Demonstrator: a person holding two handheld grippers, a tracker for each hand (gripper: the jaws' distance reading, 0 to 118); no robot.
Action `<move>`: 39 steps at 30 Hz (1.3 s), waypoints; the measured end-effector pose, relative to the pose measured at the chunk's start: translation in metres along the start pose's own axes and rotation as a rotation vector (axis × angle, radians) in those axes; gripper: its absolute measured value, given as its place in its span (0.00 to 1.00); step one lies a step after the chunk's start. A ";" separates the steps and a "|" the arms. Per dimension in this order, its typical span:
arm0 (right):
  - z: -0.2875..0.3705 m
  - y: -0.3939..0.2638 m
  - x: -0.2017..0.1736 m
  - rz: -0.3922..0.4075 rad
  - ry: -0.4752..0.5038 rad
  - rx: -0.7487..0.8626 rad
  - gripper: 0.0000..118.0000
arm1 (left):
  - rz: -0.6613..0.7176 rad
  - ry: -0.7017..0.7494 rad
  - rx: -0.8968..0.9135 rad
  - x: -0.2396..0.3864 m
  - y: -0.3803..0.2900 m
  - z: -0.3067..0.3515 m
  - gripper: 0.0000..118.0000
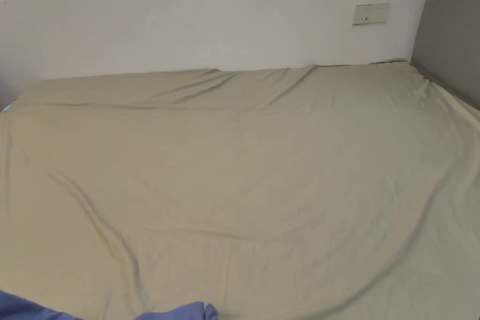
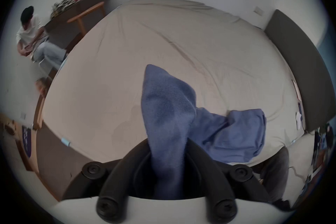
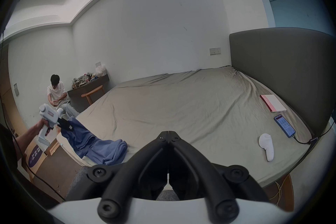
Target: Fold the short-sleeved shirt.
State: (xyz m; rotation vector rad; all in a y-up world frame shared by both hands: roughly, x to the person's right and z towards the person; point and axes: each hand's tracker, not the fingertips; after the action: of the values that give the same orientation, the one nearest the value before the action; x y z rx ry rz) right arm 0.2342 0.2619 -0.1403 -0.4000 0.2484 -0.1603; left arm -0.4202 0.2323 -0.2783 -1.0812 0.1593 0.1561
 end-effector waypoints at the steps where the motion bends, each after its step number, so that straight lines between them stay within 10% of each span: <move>1: 0.000 -0.001 0.002 -0.005 -0.002 -0.005 0.06 | -0.015 -0.033 -0.001 0.016 0.000 0.005 0.10; 13: 0.004 -0.009 0.016 -0.057 -0.033 -0.025 0.06 | -0.337 -0.414 -0.167 0.244 -0.046 -0.118 0.13; 18: 0.015 -0.008 0.023 -0.061 -0.063 -0.014 0.06 | -0.341 -0.430 -0.186 0.247 -0.069 -0.158 0.55; 24: 0.019 -0.004 0.033 -0.073 -0.071 0.007 0.06 | -0.072 -0.535 0.088 0.183 -0.033 -0.070 0.81; 27: 0.013 -0.008 0.036 -0.087 -0.066 0.007 0.06 | -0.021 -0.403 0.157 0.169 -0.027 -0.040 0.78; 30: 0.005 -0.014 0.037 -0.121 -0.049 -0.011 0.06 | -0.197 -0.322 0.115 0.194 -0.044 -0.043 0.11; 31: 0.003 -0.017 0.035 -0.127 -0.046 -0.018 0.06 | -0.240 -0.303 0.124 0.207 -0.057 -0.053 0.03; 39: 0.000 -0.027 0.026 -0.136 -0.030 -0.058 0.06 | -0.314 -0.429 -0.194 0.294 -0.128 -0.156 0.03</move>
State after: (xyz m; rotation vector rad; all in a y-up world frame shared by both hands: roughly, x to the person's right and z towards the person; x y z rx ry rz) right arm 0.2559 0.2325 -0.1344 -0.4773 0.1970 -0.2811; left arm -0.1145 0.0494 -0.2997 -1.2254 -0.4171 0.1190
